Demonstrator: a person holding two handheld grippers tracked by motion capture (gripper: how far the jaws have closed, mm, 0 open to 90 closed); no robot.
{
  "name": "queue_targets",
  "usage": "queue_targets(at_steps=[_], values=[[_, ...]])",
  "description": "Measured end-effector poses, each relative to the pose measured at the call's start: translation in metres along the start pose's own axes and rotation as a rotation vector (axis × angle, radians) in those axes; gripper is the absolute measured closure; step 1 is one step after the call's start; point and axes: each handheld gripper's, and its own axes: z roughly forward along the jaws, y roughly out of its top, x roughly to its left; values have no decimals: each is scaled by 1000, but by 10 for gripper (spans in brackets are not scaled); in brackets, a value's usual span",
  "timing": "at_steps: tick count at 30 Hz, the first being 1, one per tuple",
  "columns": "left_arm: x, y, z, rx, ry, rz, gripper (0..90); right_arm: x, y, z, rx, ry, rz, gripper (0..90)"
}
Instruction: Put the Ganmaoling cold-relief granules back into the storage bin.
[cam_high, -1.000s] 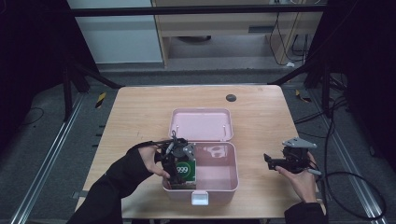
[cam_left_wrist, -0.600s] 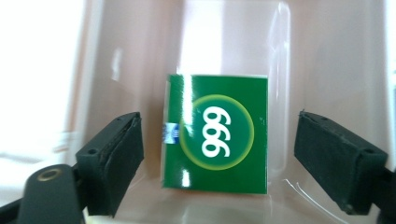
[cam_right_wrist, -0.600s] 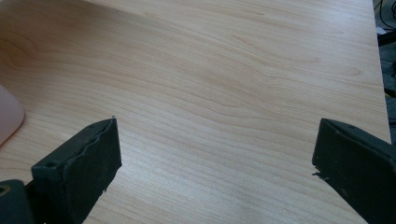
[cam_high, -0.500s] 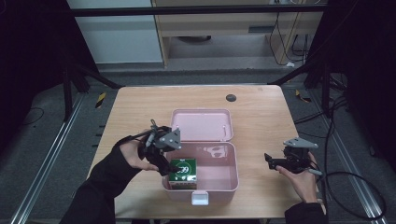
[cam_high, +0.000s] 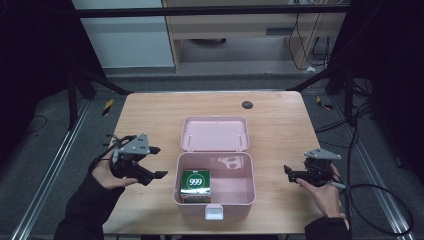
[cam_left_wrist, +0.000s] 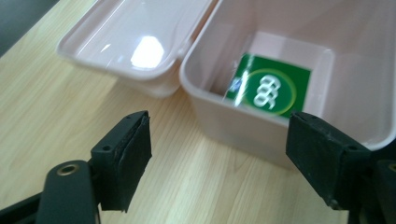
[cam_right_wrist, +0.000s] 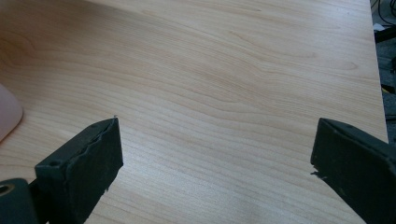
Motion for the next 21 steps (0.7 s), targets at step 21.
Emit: queue_targets(at_steps=[21], values=[[33,-117,41,-44,459,-533,207,-1,-15,12,22,-31,7,32]])
